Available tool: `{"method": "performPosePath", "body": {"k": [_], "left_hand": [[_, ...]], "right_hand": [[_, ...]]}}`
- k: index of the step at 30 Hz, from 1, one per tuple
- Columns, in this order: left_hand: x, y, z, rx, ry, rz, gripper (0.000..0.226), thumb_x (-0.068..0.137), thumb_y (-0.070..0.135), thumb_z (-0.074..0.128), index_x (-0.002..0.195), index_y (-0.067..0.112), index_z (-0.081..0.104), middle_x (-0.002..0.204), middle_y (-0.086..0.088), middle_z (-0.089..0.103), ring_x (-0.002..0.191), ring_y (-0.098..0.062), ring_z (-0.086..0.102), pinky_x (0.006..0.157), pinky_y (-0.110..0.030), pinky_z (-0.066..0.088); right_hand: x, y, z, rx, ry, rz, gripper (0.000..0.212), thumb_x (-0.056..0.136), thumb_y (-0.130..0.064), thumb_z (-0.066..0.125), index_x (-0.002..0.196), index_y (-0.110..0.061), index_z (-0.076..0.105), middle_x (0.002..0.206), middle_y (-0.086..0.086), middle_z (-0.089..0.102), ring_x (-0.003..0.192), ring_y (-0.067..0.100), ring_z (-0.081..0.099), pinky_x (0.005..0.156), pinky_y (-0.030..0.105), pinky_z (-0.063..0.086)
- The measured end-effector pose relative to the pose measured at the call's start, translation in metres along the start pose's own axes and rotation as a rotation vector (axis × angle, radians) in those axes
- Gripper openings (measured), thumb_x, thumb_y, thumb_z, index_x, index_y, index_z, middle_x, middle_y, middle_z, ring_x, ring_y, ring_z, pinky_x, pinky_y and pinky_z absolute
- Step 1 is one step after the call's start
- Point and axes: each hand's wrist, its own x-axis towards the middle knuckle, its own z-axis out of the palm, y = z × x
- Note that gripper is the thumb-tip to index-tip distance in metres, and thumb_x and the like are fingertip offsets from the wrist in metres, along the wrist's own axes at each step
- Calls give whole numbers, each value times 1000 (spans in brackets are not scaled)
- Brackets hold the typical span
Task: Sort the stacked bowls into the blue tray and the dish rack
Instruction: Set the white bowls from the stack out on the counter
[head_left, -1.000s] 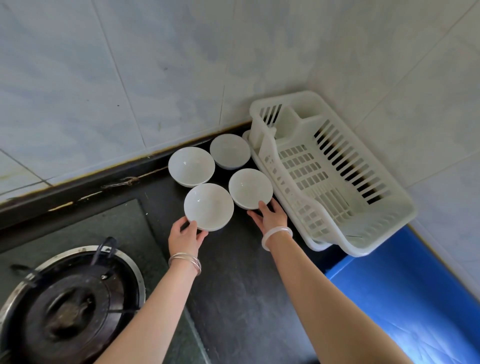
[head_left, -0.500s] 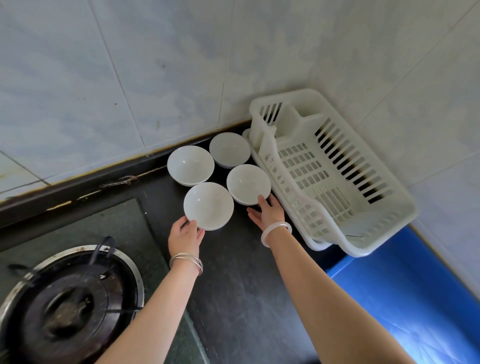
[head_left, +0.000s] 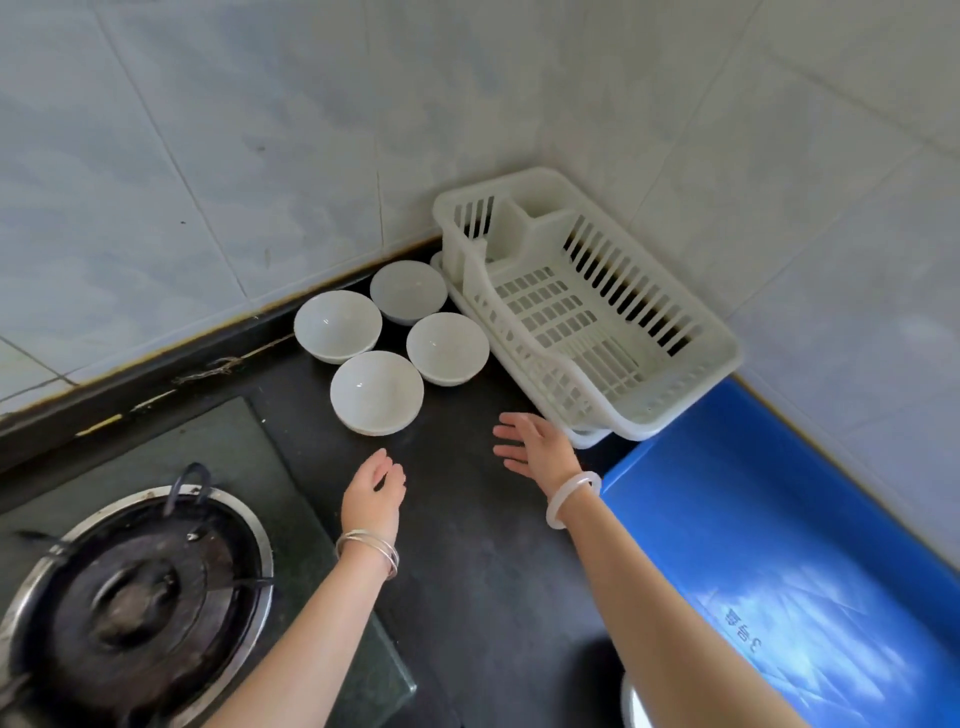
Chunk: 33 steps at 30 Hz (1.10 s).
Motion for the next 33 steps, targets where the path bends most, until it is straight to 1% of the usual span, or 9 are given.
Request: {"method": "performPosePath", "body": {"k": [2,6,12,15,20,23,26,31,33], "left_hand": [[-20,-10,5,73,-101,6,36,92,6,50,128,4,52,122,-15,58,101,-21,60,92,-30,46],[-62,-34,21,217,-301,-14,32,91,8,52,122,7,56,108,-9,61,92,-19,63,89,-31,49],[-130,-71,54,544,-598,4,31,90,16,54,121,16,58,118,-8,64,102,-18,63,97,-34,49],[-161,-84,70,671,-703,19,41,90,20,55,131,23,50,127,0,58,112,-17,58,103,-37,44],[-193,-102,85,792,-771,33,48,88,15,56,135,23,45,133,2,56,120,-15,53,101,-31,43],[-202,-109,87,755,-757,3,49,88,7,53,134,24,45,130,1,57,117,-16,53,100,-38,47],[-204,-111,88,691,-723,-33,50,88,4,53,134,23,45,129,-1,57,112,-16,54,94,-33,51],[-202,-115,88,626,-740,-95,51,88,2,53,135,20,44,128,-5,57,117,-19,53,89,-29,52],[-202,-118,86,565,-753,-148,48,88,2,53,133,16,46,119,-6,61,109,-17,56,79,-23,54]], "right_hand": [[-30,18,-22,-99,33,-50,21,98,-27,40,101,-28,61,107,0,68,91,15,66,79,27,51],[-91,58,-71,-273,160,-122,22,98,-24,41,102,-25,62,103,0,68,85,10,64,78,22,48],[-164,117,-135,-691,440,-122,25,95,-18,46,111,-23,65,111,-6,66,101,18,60,80,21,40],[-187,142,-157,-860,513,-31,29,95,-19,44,120,-22,58,121,1,60,113,24,53,88,30,42],[-209,169,-166,-971,498,132,26,92,-24,47,117,-17,51,114,6,57,100,29,58,70,29,41],[-212,176,-164,-937,519,100,29,91,-20,52,120,-17,48,114,7,56,97,28,59,70,27,40],[-211,176,-165,-873,547,109,32,89,-19,56,120,-16,50,115,8,53,97,29,59,74,27,42],[-207,172,-168,-866,592,145,17,91,-17,51,107,-10,52,109,10,58,93,31,59,67,27,36],[-207,168,-169,-888,631,150,14,91,-15,47,105,-11,50,102,11,63,84,31,58,63,28,36]]}}
